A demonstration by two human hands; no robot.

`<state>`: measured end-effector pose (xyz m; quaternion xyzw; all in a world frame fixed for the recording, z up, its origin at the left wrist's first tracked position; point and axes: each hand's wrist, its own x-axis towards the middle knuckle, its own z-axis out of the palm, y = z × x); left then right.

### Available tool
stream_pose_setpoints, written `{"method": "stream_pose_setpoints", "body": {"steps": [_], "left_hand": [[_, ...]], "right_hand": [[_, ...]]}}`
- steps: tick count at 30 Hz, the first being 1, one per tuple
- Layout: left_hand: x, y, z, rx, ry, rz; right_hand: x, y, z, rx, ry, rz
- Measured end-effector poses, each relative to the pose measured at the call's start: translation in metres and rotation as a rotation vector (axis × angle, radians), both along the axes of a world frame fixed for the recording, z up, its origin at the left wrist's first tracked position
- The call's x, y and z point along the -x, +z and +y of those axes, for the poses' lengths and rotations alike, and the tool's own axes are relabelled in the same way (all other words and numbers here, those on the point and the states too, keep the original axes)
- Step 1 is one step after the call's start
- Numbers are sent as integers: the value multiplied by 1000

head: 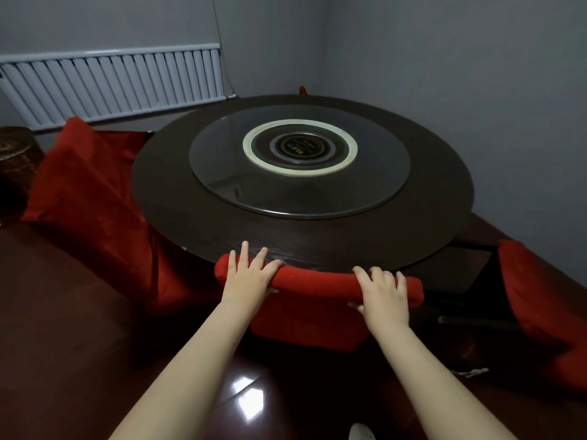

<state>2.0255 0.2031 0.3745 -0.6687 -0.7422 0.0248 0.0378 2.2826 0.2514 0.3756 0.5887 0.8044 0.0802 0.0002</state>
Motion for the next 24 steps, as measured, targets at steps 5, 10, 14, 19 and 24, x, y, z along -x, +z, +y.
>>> {"method": "stream_pose_setpoints", "body": {"steps": [5,10,14,19,24], "left_hand": [[-14,16,1,159,100,-44],[-36,49,17,330,223,-622],[-59,56,8,4,319,-1009],[-129,84,-3,-306,245,-1530],[-218,102,-8,-340,82,-1635]], "right_hand": [[-3,6,-2,107,26,103],[-15,31,1,355,30,568],[-37,58,-8,409,-62,1390],[-91,82,-21,374,-74,1694],[-167,81,-44,299,-103,1807]]}}
